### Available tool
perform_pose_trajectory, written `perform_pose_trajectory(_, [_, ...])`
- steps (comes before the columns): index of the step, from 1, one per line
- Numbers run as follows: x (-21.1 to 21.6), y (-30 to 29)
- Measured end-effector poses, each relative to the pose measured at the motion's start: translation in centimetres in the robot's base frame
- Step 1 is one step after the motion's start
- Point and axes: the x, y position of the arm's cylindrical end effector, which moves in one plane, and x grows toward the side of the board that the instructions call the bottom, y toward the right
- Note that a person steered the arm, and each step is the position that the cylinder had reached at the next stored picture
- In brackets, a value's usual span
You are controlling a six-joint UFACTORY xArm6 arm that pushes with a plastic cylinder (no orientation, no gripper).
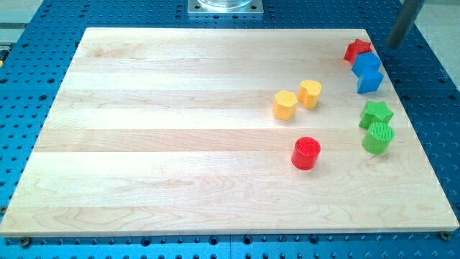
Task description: Move the red star close to the red circle along with the yellow blocks
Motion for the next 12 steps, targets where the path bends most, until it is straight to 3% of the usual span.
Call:
perform_pose_trajectory(5, [-3.2,-0.4])
perform_pose_trajectory(7, [1.2,-2.6])
perform_pose_trajectory(8, [2.4,-6.6])
perform_pose_trajectory(9, [3.8,-18.0])
perform_pose_trajectory(10, [2.4,-20.2])
perform_pose_trajectory(11, [1.9,-13.4])
perform_pose_trajectory(12, [4.0,-8.1])
